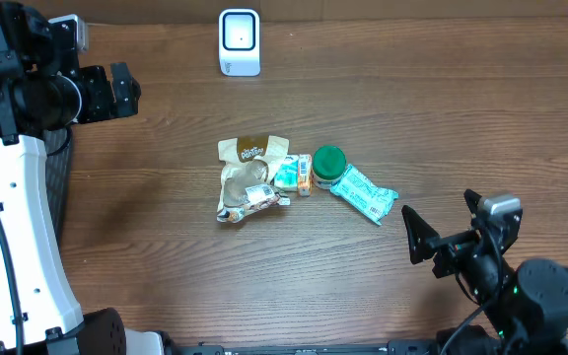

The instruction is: Scan the item barcode

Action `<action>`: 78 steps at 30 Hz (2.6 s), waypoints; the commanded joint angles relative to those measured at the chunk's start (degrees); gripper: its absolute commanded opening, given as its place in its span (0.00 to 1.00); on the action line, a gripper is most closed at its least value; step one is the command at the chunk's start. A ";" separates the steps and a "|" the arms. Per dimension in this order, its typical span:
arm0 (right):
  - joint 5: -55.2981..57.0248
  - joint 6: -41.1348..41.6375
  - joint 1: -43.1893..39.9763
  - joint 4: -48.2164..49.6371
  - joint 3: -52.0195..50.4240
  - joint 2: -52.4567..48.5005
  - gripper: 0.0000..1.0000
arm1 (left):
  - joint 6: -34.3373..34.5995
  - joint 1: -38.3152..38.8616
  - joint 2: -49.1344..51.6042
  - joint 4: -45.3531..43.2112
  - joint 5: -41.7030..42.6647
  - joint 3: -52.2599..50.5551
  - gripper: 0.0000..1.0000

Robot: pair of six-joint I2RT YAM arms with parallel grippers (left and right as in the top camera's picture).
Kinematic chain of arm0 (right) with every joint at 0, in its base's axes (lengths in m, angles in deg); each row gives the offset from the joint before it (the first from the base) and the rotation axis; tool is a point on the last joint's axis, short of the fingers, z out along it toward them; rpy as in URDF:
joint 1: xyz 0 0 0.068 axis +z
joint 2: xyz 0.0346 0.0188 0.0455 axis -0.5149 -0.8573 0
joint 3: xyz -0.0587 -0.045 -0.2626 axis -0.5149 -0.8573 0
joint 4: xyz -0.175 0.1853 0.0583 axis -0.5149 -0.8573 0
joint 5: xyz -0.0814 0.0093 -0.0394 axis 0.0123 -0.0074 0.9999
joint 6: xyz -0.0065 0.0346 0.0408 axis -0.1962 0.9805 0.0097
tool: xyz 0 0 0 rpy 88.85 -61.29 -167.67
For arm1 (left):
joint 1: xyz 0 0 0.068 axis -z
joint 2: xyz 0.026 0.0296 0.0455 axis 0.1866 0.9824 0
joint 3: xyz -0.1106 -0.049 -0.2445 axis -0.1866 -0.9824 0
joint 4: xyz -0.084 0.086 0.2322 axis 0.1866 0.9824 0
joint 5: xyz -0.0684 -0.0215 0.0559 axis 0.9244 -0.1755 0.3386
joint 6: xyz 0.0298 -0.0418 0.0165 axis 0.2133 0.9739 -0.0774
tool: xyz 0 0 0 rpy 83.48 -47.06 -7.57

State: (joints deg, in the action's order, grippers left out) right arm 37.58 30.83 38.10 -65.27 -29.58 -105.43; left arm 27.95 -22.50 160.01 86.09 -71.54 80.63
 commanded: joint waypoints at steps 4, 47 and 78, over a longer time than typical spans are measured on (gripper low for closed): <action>-1.01 0.15 -0.07 -8.02 13.22 -13.53 1.00 | 0.74 -0.24 -0.02 0.11 0.70 0.44 1.00; 0.00 9.42 -0.11 -26.01 35.85 -77.53 0.72 | 0.72 -0.24 0.00 0.11 0.70 0.44 1.00; -16.98 13.53 1.40 -8.61 15.76 -79.76 0.25 | 0.74 -0.24 0.00 0.11 0.70 0.46 1.00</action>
State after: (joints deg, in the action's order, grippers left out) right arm 21.04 43.79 38.37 -75.52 -12.53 -184.90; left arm 27.95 -22.50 160.01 86.20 -71.35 80.63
